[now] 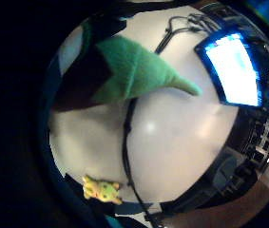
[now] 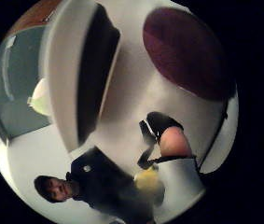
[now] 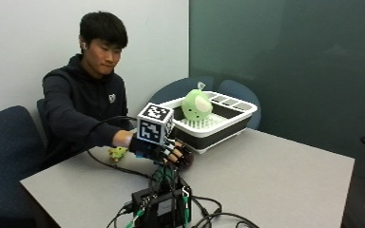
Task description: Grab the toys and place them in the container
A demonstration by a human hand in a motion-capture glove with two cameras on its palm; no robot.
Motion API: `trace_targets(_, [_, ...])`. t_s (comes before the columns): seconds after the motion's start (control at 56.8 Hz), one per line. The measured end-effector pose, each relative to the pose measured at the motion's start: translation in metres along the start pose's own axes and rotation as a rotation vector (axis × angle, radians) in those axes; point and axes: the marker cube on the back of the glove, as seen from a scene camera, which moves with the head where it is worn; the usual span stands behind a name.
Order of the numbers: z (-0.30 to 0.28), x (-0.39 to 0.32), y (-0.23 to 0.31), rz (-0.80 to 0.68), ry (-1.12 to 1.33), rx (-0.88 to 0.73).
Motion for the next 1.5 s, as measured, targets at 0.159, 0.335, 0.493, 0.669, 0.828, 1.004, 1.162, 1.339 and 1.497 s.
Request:
trace_targets(0.159, [0.010,0.006,-0.021,0.010,0.037,0.250])
trace_targets(0.335, [-0.022,0.000,-0.014,0.074,0.051,0.443])
trace_targets(0.493, [-0.110,-0.035,0.012,0.044,-0.068,0.585])
trace_targets(0.669, [-0.195,-0.130,0.019,-0.206,-0.208,0.694])
trace_targets(0.828, [-0.181,-0.215,-0.024,-0.235,-0.231,0.689])
trace_targets(1.004, [-0.155,-0.237,-0.071,-0.128,-0.192,0.553])
trace_targets(1.162, [-0.134,-0.229,-0.058,-0.155,-0.142,0.291])
trace_targets(1.339, [-0.173,-0.143,0.002,-0.213,-0.212,0.275])
trace_targets(1.497, [-0.154,-0.069,0.091,-0.247,-0.090,0.059])
